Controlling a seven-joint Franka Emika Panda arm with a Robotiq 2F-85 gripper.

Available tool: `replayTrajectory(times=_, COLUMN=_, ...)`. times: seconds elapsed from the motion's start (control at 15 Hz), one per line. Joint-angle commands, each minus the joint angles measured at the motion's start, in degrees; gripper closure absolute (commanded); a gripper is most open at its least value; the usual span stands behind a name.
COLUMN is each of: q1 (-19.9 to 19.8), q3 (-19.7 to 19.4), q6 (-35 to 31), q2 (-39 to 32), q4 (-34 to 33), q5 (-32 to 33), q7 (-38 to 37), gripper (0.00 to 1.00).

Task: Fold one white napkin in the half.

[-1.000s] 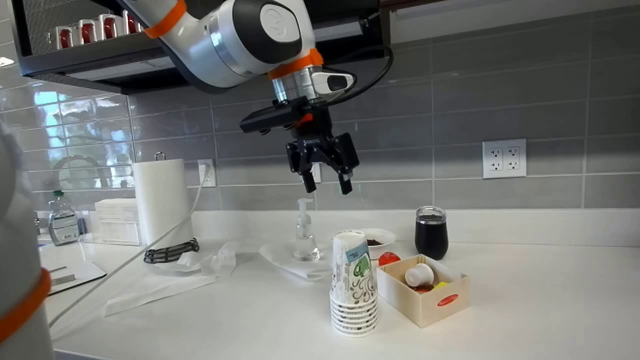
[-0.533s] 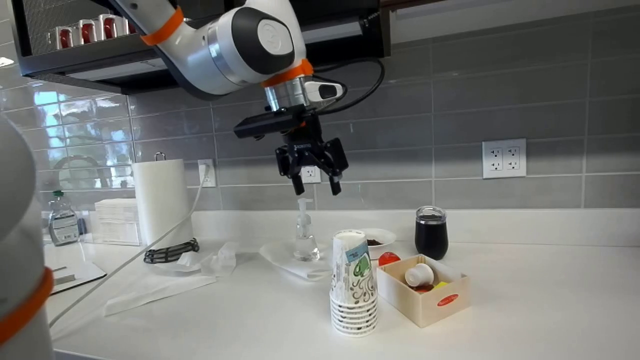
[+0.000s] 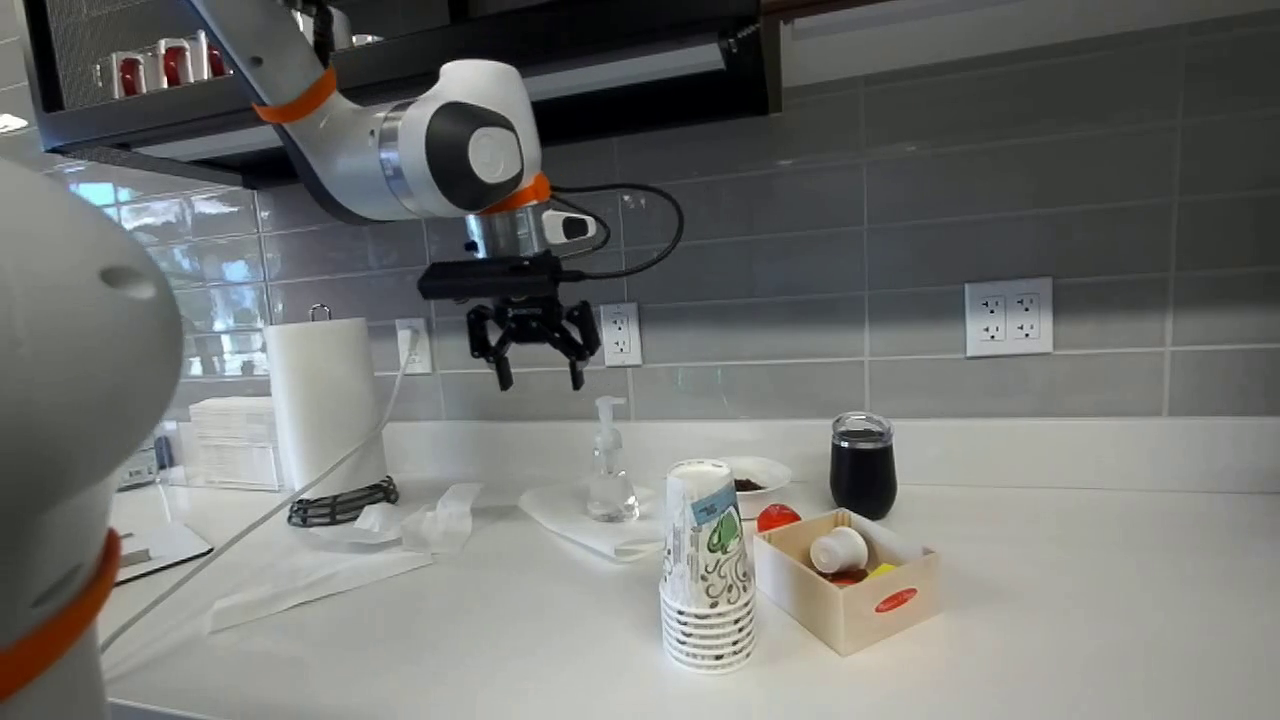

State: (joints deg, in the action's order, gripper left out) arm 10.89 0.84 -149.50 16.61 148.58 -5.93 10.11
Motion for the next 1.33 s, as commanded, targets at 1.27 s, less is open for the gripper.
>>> replayTrajectory(times=1.27, q1=14.2, q3=-4.3, q6=-0.3, q2=-31.7, q4=-17.1, q5=-54.6, q7=57.4, gripper=0.00)
